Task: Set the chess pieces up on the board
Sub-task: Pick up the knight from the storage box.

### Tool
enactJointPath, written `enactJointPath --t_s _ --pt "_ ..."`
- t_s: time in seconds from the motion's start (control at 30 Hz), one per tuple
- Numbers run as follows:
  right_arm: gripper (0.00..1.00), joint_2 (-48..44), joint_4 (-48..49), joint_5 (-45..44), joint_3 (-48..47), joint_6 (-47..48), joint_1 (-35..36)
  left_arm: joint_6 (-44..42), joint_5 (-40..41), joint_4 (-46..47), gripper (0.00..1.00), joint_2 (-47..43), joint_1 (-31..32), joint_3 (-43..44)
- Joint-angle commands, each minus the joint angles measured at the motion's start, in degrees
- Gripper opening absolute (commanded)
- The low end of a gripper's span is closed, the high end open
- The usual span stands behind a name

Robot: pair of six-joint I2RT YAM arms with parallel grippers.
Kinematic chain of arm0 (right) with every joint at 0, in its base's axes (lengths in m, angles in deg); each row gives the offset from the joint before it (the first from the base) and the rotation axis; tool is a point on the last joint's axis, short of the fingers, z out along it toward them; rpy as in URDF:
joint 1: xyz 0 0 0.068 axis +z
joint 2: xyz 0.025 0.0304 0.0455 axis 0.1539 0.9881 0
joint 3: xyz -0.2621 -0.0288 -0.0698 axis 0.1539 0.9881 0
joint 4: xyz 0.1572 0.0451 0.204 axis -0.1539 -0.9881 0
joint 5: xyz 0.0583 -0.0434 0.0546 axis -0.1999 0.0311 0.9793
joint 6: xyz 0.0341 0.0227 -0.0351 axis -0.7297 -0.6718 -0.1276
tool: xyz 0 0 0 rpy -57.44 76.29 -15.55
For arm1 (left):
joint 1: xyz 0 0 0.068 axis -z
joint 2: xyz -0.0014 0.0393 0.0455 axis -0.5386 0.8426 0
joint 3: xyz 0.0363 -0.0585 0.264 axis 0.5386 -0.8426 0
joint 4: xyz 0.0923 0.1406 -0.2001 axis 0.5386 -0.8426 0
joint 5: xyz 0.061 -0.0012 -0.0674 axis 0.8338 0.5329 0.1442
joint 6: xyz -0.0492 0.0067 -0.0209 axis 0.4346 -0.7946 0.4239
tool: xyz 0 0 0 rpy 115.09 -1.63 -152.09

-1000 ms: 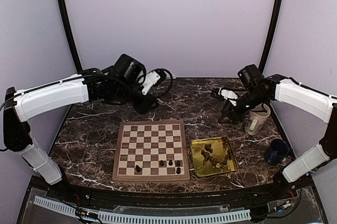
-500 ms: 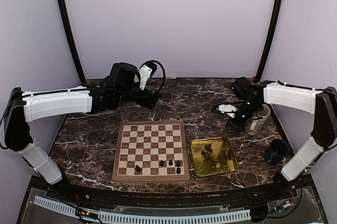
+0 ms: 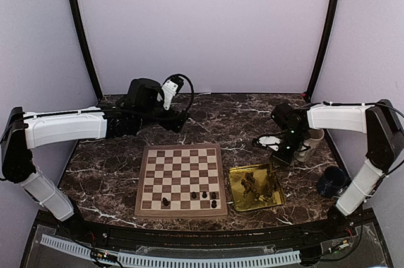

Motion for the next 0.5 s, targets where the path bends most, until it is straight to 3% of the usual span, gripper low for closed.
enactJointPath --t_s 0.0,0.47 --pt "0.37 0.8 -0.7 1.0 0.9 -0.6 0.9 -2.8 -3.8 -0.6 0.99 -1.7 0.0 1.3" --pt "0.19 1.9 -1.1 1.1 0.9 -0.5 3.3 -5.1 -9.7 -0.3 0.92 -2.2 0.0 0.2"
